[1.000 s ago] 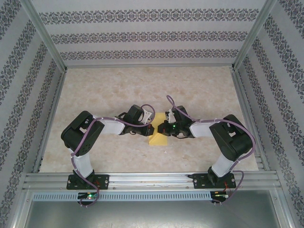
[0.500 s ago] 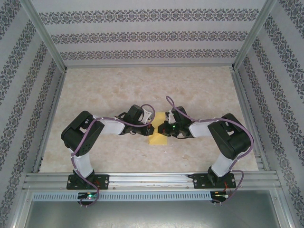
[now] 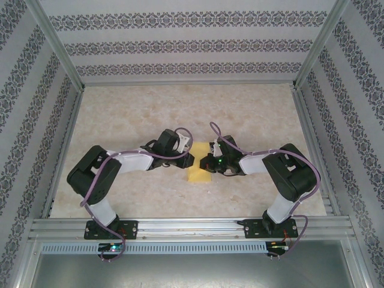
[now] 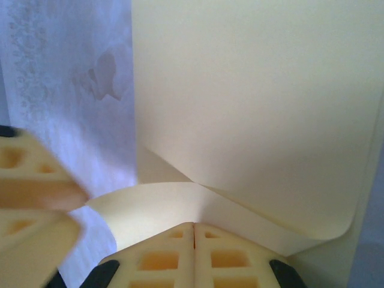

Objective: Fold a paper plane with a square sheet of paper (fold left side to right side)
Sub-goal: Fold the triangle a second time at the center of the table.

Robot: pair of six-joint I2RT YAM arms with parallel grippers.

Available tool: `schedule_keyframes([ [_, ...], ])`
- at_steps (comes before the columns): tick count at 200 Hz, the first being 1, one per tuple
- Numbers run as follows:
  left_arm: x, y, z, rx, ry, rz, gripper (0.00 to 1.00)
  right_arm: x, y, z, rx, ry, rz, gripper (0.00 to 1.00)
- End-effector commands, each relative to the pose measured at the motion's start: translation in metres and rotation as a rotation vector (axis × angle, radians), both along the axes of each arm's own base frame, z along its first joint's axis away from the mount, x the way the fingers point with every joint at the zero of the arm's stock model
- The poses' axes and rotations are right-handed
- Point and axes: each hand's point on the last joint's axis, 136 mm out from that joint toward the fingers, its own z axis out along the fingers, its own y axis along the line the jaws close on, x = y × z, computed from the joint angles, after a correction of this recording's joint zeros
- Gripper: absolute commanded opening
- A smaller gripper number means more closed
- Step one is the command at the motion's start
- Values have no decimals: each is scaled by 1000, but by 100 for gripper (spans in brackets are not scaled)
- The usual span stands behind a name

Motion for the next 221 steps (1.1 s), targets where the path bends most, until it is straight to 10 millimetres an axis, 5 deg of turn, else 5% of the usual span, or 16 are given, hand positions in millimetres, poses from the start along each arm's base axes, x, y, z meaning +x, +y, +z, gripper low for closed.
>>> schedule_keyframes([
  [1,-2,14,18,27,-25,17,19,-17,-14,-24,-78,57,-1,0],
  [34,-27,13,32,-21,38,-8,15,-17,-13,-21,-72,52,1,0],
  [89,-73,-24,28,-108,208,-123,11,-18,-13,-22,-71,53,4,0],
  [221,-67,-20,-26,-6,254,-75,8,-22,-14,-27,-76,77,14,0],
])
